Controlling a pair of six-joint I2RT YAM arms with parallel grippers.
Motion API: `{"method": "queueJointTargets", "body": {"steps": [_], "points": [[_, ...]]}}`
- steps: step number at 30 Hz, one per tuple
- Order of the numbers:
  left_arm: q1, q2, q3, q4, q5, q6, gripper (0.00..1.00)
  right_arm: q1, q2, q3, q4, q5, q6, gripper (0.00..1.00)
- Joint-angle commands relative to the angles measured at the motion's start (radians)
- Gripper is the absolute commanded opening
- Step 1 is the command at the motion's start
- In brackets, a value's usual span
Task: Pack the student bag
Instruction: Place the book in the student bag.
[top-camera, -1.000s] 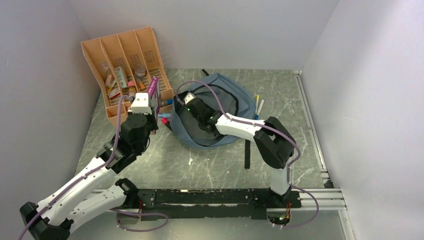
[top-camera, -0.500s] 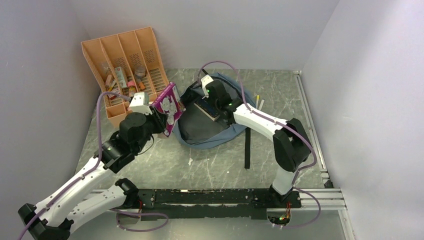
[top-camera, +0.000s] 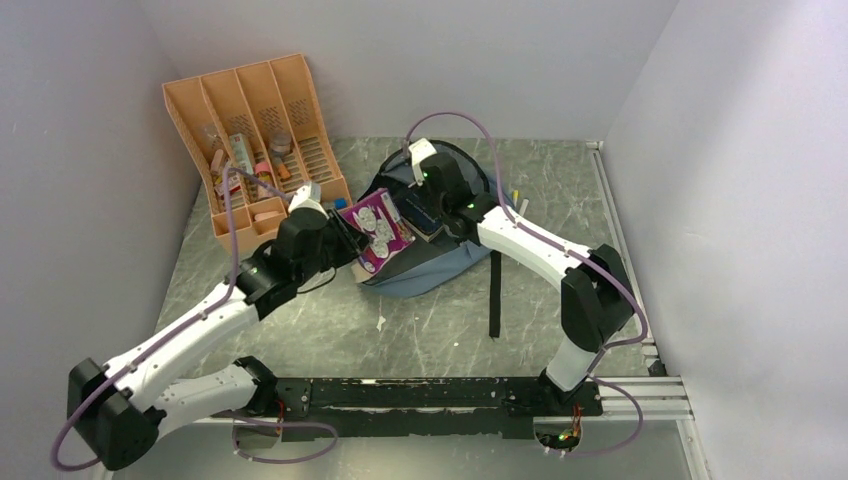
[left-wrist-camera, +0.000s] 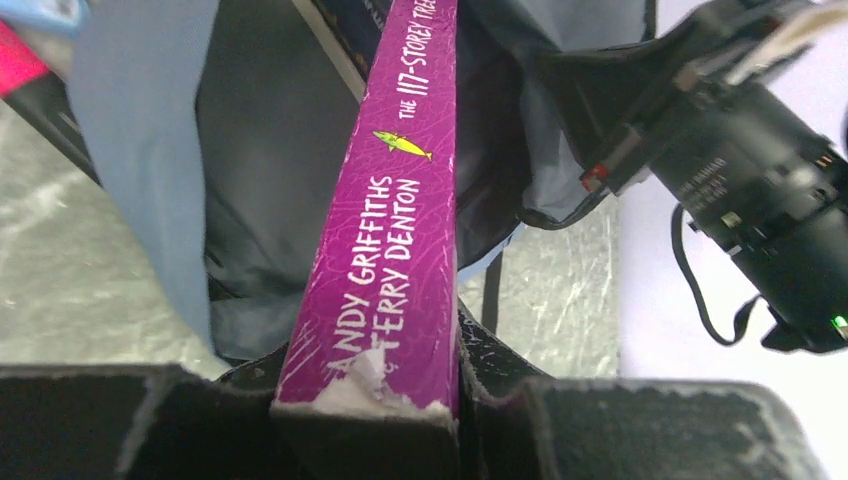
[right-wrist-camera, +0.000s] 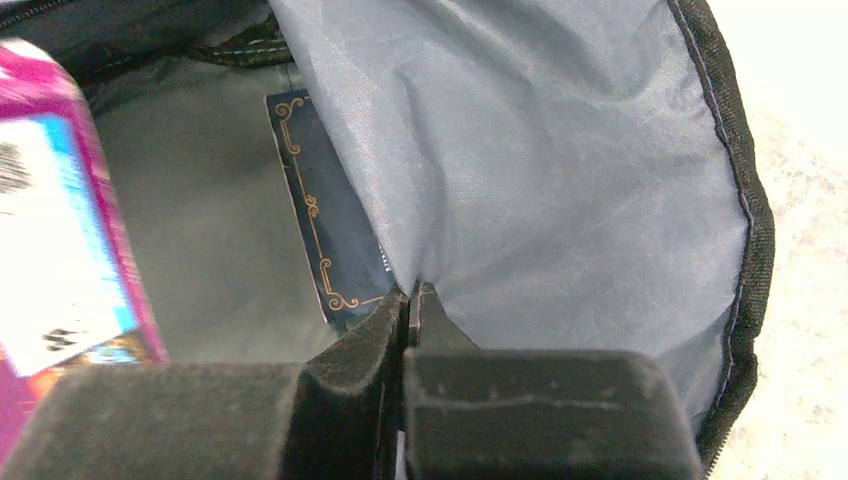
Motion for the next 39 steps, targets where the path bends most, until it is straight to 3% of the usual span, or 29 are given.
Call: {"method": "queueJointTargets", "body": {"steps": [1, 12, 20, 25, 30, 39], "points": [[0.037, 0.065, 0.019, 0.18, 0.126, -0.168, 0.05, 0.0, -0.068, 0.029, 0.112, -0.019, 0.029, 0.0], [0.124, 0.288, 0.048, 0.394, 0.244, -0.319, 0.05, 0.002, -0.119, -0.022, 0.144, -0.044, 0.062, 0.0], [0.146, 0.494, 0.073, 0.727, 0.309, -0.346, 0.05, 0.007, -0.142, -0.053, 0.153, -0.075, 0.098, 0.0], [0.151, 0.646, 0.148, 0.848, 0.339, -0.334, 0.05, 0.015, -0.161, -0.08, 0.16, -0.084, 0.121, 0.0], [0.155, 0.819, 0.185, 1.093, 0.392, -0.377, 0.05, 0.017, -0.177, -0.094, 0.154, -0.087, 0.129, 0.0], [0.155, 1.056, 0.393, 1.103, 0.357, -0.322, 0.05, 0.022, -0.194, -0.114, 0.149, -0.09, 0.148, 0.0]]}}
